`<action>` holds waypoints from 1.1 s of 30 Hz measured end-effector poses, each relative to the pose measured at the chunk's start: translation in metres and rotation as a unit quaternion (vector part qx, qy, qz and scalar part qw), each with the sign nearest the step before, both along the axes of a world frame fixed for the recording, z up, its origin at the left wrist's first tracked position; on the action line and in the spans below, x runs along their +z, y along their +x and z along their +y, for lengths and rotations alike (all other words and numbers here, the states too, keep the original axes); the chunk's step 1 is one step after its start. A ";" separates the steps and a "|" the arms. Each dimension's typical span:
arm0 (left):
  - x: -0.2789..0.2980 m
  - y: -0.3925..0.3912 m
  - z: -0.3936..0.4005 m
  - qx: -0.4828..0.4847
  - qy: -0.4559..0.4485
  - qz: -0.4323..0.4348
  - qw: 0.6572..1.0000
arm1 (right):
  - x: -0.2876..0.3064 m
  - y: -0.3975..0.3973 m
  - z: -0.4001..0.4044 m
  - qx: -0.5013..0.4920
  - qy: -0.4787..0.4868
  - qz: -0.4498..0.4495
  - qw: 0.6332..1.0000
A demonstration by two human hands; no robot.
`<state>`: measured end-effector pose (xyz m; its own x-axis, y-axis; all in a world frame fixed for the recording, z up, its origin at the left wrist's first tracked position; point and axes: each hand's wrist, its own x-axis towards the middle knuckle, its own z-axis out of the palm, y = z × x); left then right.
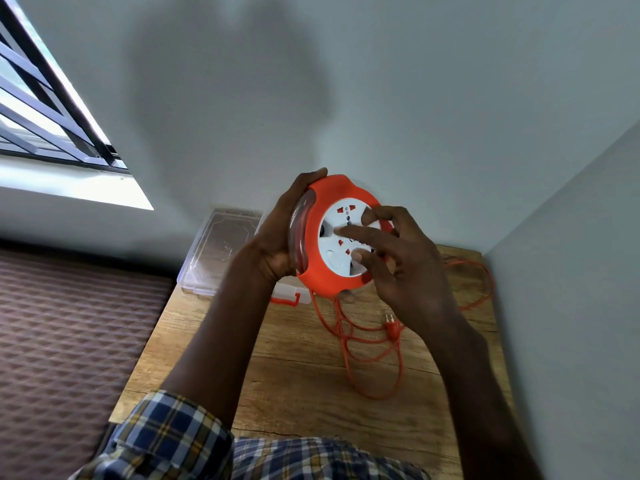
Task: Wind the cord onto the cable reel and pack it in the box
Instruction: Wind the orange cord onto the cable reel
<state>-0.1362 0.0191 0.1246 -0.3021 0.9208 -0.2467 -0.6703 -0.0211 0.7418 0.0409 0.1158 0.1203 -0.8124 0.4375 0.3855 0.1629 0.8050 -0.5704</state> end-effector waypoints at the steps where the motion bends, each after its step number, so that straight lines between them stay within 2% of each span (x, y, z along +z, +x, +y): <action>1: 0.000 0.000 0.000 -0.002 0.000 0.000 1.000 | -0.001 0.001 0.002 0.012 0.005 -0.021 1.000; 7: -0.006 0.001 0.000 -0.023 -0.015 -0.002 1.000 | -0.003 0.001 0.004 0.005 0.060 -0.053 0.997; 11: -0.011 0.001 0.001 -0.023 -0.033 -0.011 0.999 | -0.002 0.002 0.004 -0.021 0.052 -0.053 0.997; 13: -0.012 0.002 0.002 -0.023 -0.030 -0.014 0.999 | -0.003 0.002 -0.003 -0.061 0.030 -0.036 0.997; 16: -0.009 0.005 0.006 -0.022 -0.023 -0.025 0.999 | -0.006 -0.010 -0.020 -0.178 -0.002 0.011 0.984; 19: -0.008 0.007 0.009 -0.022 -0.031 -0.023 0.999 | -0.008 -0.017 -0.026 -0.225 0.021 -0.012 0.974; 23: -0.004 0.007 0.005 -0.023 -0.032 -0.009 0.999 | -0.004 -0.012 -0.017 -0.179 0.037 0.007 0.983; 28: -0.008 0.001 0.002 0.013 -0.035 -0.012 0.999 | -0.009 -0.002 0.001 -0.027 0.033 0.025 0.999; 31: -0.010 0.003 0.002 -0.001 -0.033 -0.014 0.999 | -0.008 0.002 0.005 0.041 0.029 -0.003 0.999; 33: -0.012 0.001 0.001 -0.006 -0.031 -0.023 0.999 | -0.005 0.003 0.007 0.050 0.030 -0.050 0.997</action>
<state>-0.1349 0.0196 0.1123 -0.2782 0.9069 -0.3164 -0.7031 0.0321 0.7104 0.0437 0.1228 0.1153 -0.8865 0.3310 0.3233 0.1335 0.8520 -0.5063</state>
